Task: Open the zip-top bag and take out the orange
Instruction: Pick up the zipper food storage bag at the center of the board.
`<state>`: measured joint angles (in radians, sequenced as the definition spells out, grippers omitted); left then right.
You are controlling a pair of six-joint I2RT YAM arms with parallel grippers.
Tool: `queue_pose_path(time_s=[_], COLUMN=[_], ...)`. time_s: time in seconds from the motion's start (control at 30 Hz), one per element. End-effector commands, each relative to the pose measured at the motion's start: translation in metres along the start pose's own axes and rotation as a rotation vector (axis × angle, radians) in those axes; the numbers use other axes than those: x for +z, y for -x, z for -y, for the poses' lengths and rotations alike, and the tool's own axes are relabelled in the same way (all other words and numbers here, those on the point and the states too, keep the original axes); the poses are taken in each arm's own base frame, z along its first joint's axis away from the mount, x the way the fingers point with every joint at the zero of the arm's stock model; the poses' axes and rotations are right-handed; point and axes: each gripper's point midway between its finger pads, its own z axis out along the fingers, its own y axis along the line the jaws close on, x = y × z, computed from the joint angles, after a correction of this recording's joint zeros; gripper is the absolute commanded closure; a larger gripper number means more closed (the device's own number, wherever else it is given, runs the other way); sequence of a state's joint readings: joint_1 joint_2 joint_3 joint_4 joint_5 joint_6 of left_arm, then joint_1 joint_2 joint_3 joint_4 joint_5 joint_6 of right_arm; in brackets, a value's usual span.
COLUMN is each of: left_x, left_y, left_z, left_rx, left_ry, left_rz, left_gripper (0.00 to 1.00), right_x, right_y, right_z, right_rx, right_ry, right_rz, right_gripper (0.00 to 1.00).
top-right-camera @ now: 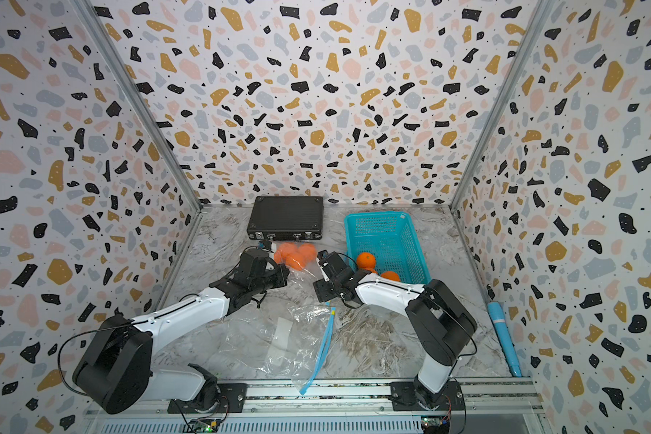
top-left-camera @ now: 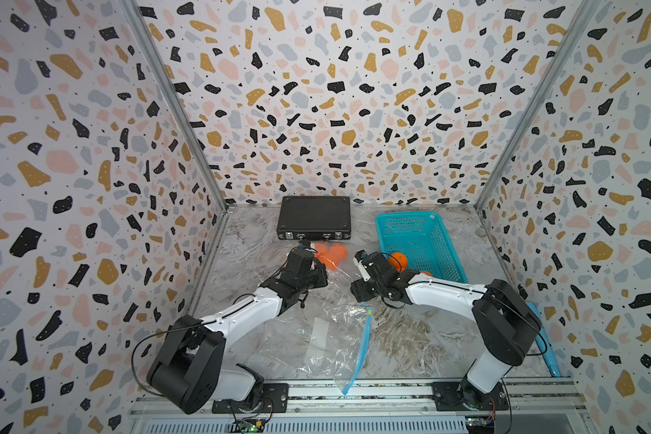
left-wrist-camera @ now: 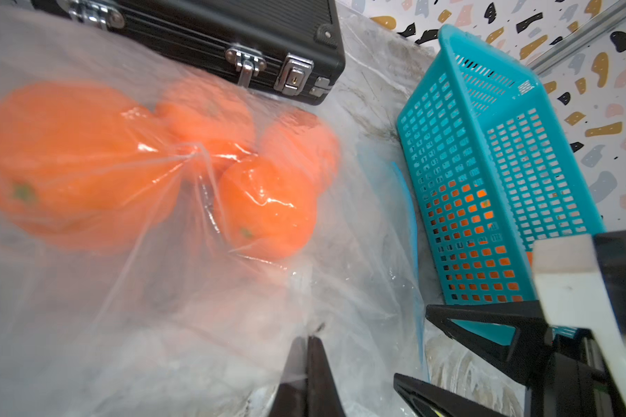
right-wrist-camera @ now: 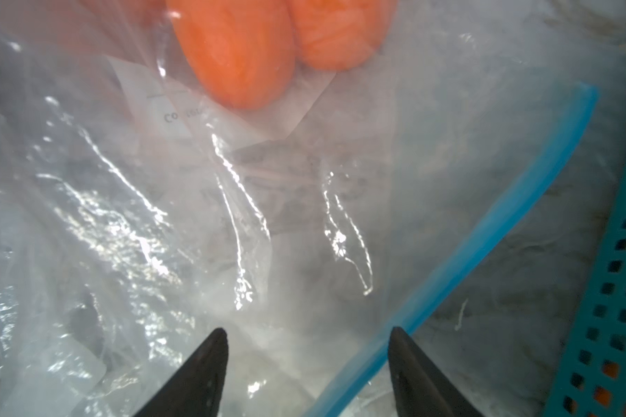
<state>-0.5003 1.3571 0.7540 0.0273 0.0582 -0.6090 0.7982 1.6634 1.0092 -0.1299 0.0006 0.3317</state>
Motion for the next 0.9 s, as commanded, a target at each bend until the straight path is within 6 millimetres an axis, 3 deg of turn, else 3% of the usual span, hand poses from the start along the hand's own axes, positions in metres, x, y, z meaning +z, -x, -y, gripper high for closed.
queue_pose_path(time_s=[0.0, 0.13, 0.27, 0.3, 0.47, 0.63, 0.73, 0.77, 0.8, 0.83, 0.87], left_x=[-0.009, -0.009, -0.016, -0.018, -0.024, -0.033, -0.039, -0.040, -0.041, -0.041, -0.041], left_y=[0.015, 0.012, 0.018, 0.019, 0.023, 0.022, 0.024, 0.024, 0.023, 0.022, 0.022], left_z=[0.007, 0.010, 0.012, 0.012, 0.010, 0.008, 0.004, 0.003, 0.003, 0.002, 0.000], left_rx=[0.023, -0.007, -0.023, -0.023, -0.022, -0.021, -0.031, -0.033, -0.033, -0.033, -0.034], left_ry=[-0.005, -0.046, -0.047, -0.044, -0.038, -0.033, -0.030, -0.030, -0.030, -0.027, -0.020], left_rz=[0.034, 0.028, 0.039, 0.043, 0.037, 0.045, 0.057, 0.059, 0.058, 0.058, 0.058], left_gripper=[1.00, 1.00, 1.00, 1.00, 1.00, 1.00, 1.00, 1.00, 1.00, 1.00, 1.00], right_x=[-0.027, -0.044, -0.043, -0.041, -0.041, -0.036, -0.026, -0.021, -0.018, -0.017, -0.017], right_y=[0.014, 0.015, 0.001, -0.003, 0.003, 0.025, 0.024, 0.022, 0.022, 0.022, 0.023], right_z=[-0.009, -0.025, -0.039, -0.040, -0.048, -0.011, -0.009, -0.009, -0.009, -0.013, -0.017], right_rx=[-0.045, -0.148, -0.322, -0.363, -0.505, -0.509, -0.577, -0.578, -0.574, -0.570, -0.551], right_ry=[0.047, 0.139, 0.177, 0.165, 0.077, -0.192, -0.207, -0.191, -0.175, -0.138, -0.091], right_rz=[0.064, 0.114, 0.118, 0.113, 0.169, 0.130, 0.095, 0.080, 0.076, 0.075, 0.074], right_gripper=[0.27, 0.21, 0.10, 0.01, 0.00, 0.00, 0.03, 0.06, 0.17, 0.37, 0.66])
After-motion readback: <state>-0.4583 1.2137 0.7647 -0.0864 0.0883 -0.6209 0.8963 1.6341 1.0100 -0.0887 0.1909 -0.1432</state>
